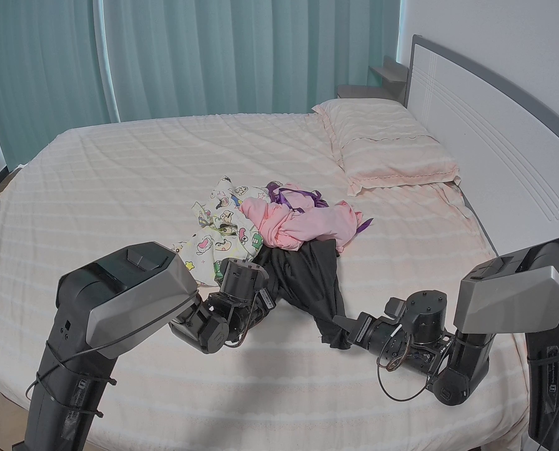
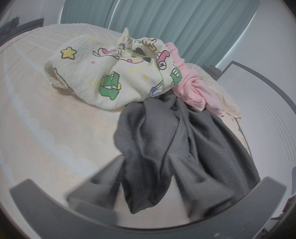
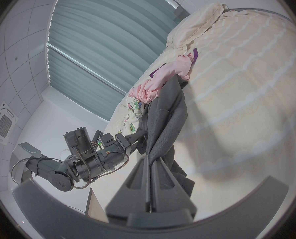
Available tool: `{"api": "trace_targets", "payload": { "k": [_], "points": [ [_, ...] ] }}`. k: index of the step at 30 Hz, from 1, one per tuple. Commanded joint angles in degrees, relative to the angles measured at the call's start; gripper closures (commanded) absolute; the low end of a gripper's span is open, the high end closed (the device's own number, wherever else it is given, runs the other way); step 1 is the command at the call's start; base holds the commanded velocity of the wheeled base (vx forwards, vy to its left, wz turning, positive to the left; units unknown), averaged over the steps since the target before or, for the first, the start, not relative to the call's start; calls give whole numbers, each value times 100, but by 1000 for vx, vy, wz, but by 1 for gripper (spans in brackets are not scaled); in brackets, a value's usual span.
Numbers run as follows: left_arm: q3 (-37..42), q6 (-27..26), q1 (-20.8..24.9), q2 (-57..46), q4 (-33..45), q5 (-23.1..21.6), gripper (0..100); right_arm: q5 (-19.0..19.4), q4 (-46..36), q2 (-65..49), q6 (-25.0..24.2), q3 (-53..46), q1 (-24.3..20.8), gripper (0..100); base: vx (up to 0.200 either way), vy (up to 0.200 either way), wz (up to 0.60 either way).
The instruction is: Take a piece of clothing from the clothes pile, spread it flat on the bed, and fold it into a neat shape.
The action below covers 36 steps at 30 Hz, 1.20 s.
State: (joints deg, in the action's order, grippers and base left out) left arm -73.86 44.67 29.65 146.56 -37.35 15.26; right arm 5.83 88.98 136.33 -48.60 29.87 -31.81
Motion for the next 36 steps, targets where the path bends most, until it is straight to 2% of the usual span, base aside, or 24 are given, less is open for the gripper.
{"api": "trace_targets", "payload": {
  "k": [1,2,7,9,10,13,14,16,20,24,28,29,30,32,36],
  "points": [
    [135,95,-20,-48,0,65,100,6,58,17,0,-7,-10,100,0,0,0],
    [135,95,-20,-48,0,65,100,6,58,17,0,-7,-10,100,0,0,0],
    [1146,736,-29,-1059,-35,29,100,-170,67,-309,-53,-16,-19,100,0,0,0],
    [1269,789,-29,-1208,-44,21,100,-170,67,-370,-70,-34,-19,100,0,0,0],
    [1726,930,6,-1762,-88,-41,100,-161,67,-546,-88,-95,-133,100,0,0,0],
    [2157,1018,85,-2263,-211,-41,100,-214,67,-660,-61,-113,-265,100,0,0,0],
    [2587,1097,208,-2861,-369,-76,100,-301,67,-853,-61,-148,-318,100,0,0,0],
    [2965,1106,366,-3634,-440,-225,100,-328,67,-968,-70,-148,-326,100,0,0,0],
    [3168,1106,454,-4513,-413,-357,100,-381,67,-1715,-26,19,-274,100,0,0,0],
    [3185,1053,437,-5568,-492,-278,100,-398,23,-3174,-35,432,219,100,0,0,0],
    [3106,1062,226,-6350,-527,-384,100,-108,-39,-4149,-9,547,544,100,0,0,0],
    [3106,1062,226,-6367,-527,-384,100,-99,-47,-4176,-9,555,553,100,0,0,0],
    [3080,1053,199,-6561,-536,-401,100,103,-232,-4413,-9,617,720,100,0,0,0],
    [3088,1053,147,-6657,-536,-392,100,252,-469,-4518,-18,634,816,100,0,0,0],
    [3159,1079,-64,-6666,-484,-401,100,261,-513,-4439,-44,450,825,100,0,0,0]
  ]
}}
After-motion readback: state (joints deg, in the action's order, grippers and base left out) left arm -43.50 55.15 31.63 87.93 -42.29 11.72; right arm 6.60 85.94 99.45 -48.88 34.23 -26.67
